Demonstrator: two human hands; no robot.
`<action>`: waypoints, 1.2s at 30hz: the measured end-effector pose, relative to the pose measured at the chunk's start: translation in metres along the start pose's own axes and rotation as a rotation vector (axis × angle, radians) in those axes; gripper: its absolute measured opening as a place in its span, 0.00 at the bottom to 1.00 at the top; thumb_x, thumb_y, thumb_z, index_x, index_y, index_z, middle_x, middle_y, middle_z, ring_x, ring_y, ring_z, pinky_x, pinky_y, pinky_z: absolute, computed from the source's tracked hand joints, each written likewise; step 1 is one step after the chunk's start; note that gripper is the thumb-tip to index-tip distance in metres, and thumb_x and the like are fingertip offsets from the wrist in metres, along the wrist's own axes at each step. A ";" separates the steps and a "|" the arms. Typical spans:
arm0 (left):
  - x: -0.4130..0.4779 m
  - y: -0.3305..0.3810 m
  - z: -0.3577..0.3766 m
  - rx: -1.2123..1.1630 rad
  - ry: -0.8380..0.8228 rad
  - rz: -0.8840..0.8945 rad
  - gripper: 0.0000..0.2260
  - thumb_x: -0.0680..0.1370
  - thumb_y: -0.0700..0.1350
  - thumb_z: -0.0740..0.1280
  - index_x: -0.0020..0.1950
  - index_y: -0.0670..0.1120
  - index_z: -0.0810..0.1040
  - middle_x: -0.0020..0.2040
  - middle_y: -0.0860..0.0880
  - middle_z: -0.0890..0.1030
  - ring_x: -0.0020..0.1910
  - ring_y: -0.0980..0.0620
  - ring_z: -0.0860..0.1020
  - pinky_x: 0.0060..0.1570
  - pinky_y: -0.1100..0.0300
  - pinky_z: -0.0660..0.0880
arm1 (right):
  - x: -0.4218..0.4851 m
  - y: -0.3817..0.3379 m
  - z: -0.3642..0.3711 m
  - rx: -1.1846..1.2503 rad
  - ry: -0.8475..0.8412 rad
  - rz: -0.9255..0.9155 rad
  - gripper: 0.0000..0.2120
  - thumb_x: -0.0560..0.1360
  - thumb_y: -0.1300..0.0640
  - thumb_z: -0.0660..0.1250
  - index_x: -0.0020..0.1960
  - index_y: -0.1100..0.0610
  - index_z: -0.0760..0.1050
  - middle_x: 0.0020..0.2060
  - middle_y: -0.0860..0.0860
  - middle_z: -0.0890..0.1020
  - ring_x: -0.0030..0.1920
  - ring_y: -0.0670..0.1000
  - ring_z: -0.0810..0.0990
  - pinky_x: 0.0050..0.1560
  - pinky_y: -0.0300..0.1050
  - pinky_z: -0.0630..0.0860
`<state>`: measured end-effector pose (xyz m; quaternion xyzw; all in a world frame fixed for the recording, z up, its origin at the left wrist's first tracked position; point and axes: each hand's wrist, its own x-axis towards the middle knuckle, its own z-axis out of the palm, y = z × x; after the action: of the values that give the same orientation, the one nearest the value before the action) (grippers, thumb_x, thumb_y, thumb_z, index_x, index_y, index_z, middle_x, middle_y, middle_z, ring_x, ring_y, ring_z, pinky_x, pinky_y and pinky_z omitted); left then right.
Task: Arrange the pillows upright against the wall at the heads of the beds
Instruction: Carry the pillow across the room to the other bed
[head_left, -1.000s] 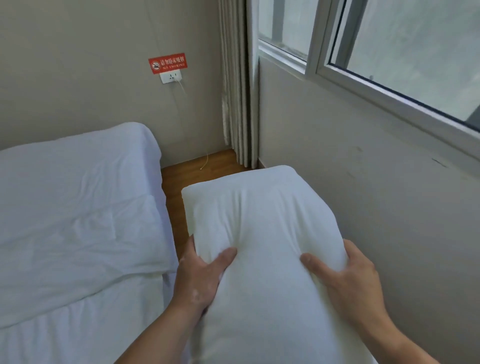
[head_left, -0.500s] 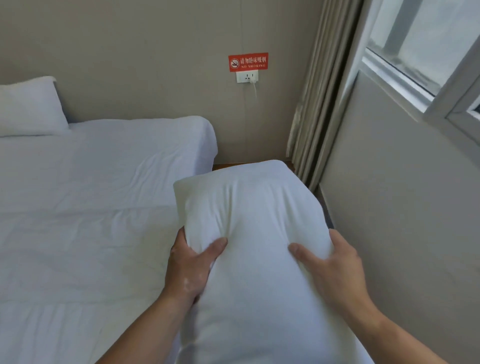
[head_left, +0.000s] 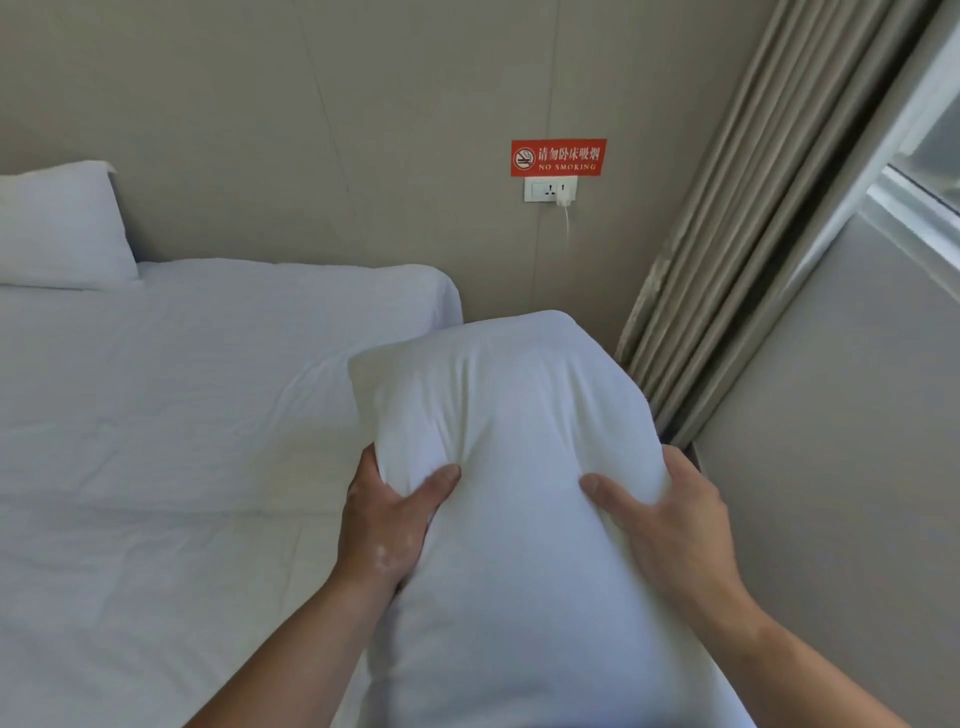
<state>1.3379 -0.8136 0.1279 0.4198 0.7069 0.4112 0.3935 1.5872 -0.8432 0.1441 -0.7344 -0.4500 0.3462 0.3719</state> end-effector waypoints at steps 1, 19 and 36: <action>0.018 0.005 0.003 -0.006 0.009 -0.005 0.27 0.64 0.57 0.80 0.60 0.53 0.77 0.53 0.52 0.83 0.52 0.49 0.82 0.55 0.50 0.78 | 0.019 -0.006 0.006 -0.001 -0.008 -0.003 0.16 0.68 0.44 0.80 0.51 0.46 0.79 0.43 0.43 0.85 0.44 0.45 0.84 0.41 0.47 0.78; 0.226 0.093 0.080 -0.072 0.412 -0.124 0.30 0.65 0.57 0.79 0.64 0.51 0.77 0.56 0.53 0.82 0.54 0.48 0.81 0.56 0.49 0.77 | 0.343 -0.107 0.080 -0.019 -0.393 -0.181 0.16 0.68 0.41 0.80 0.46 0.38 0.74 0.44 0.39 0.84 0.48 0.42 0.82 0.45 0.47 0.78; 0.433 0.110 0.034 -0.229 0.615 -0.146 0.25 0.65 0.56 0.80 0.59 0.57 0.76 0.54 0.55 0.83 0.53 0.50 0.82 0.58 0.45 0.78 | 0.509 -0.238 0.244 -0.066 -0.504 -0.315 0.22 0.66 0.44 0.81 0.57 0.45 0.80 0.45 0.42 0.86 0.48 0.46 0.85 0.51 0.51 0.81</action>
<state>1.2518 -0.3742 0.1248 0.1775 0.7699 0.5663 0.2347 1.4669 -0.2424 0.1415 -0.5580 -0.6477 0.4409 0.2735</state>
